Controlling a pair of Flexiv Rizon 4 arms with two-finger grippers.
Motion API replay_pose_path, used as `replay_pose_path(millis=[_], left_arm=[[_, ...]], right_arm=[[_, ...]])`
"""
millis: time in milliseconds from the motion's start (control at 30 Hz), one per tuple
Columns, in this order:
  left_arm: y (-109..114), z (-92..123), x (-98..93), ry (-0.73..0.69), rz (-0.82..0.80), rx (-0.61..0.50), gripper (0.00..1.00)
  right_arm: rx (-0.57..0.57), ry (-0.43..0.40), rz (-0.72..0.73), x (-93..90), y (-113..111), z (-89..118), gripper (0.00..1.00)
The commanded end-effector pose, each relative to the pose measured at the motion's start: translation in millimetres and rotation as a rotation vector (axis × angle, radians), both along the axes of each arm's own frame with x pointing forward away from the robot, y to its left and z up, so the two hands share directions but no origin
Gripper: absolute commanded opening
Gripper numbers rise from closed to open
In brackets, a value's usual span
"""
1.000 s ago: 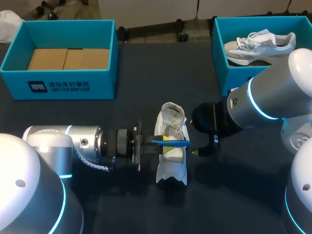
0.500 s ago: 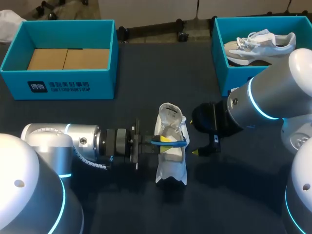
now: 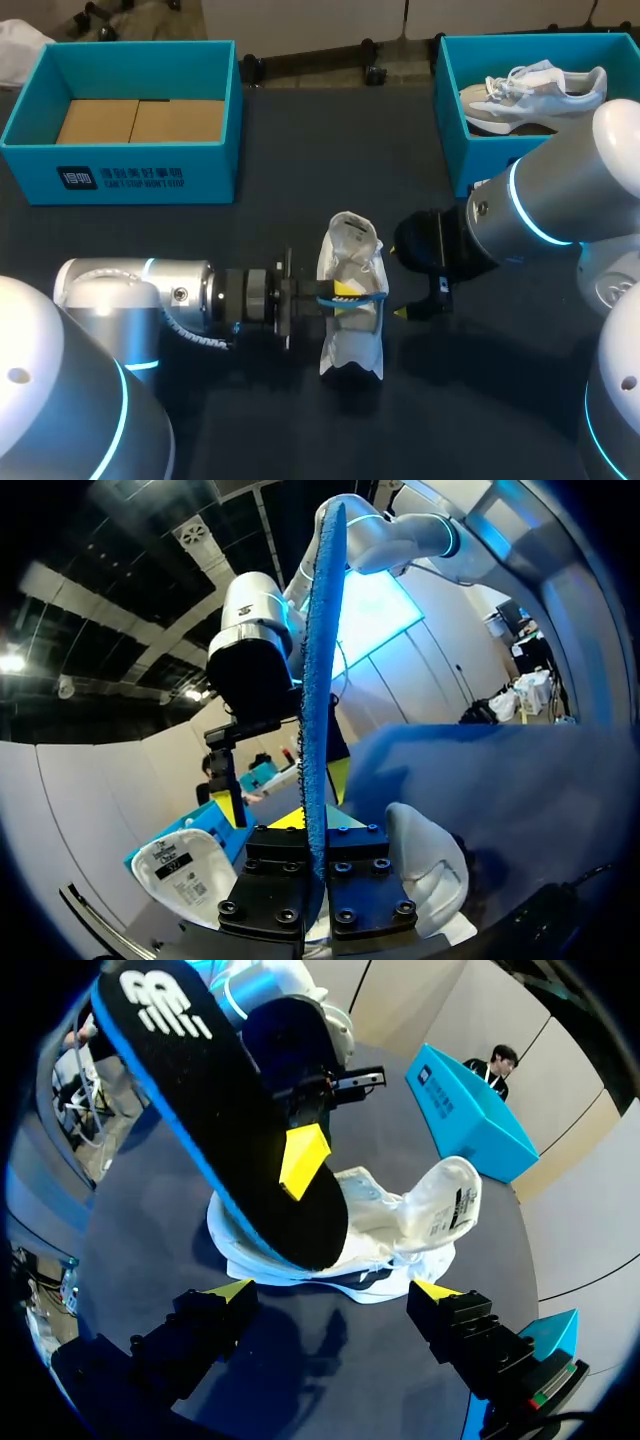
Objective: Take the shoe out of the shoebox, open the shoe tongue, remove and reinsert the insole, then place the shoe into the shoebox
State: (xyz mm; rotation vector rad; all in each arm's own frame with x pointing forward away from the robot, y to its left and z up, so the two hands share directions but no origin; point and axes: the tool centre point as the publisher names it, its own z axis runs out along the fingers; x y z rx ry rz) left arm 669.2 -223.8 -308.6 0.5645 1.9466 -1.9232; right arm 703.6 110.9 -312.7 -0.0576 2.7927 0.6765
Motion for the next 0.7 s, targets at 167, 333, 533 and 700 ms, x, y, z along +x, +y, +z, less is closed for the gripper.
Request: replay_pose_path(millis=[167,333,533,700], left_arm=[[-3.0,-5.7,2.0,-0.009,-0.001,0.014,0.00],[1.0,-10.7,4.0,-0.013,0.010,0.027,0.00],[0.5,-20.0,9.3,-0.013,0.019,0.042,0.00],[-0.2,-28.2,13.8,-0.002,0.031,0.056,0.00]], right_arm=[[-0.002,-0.003,-0.001,-1.3,0.6,-0.8,1.00],[-0.002,-0.003,-0.001,-1.3,0.6,-0.8,1.00],[-0.002,-0.003,-0.001,-1.3,0.6,-0.8,1.00],[-0.002,-0.003,-0.001,-1.3,0.6,-0.8,1.00]])
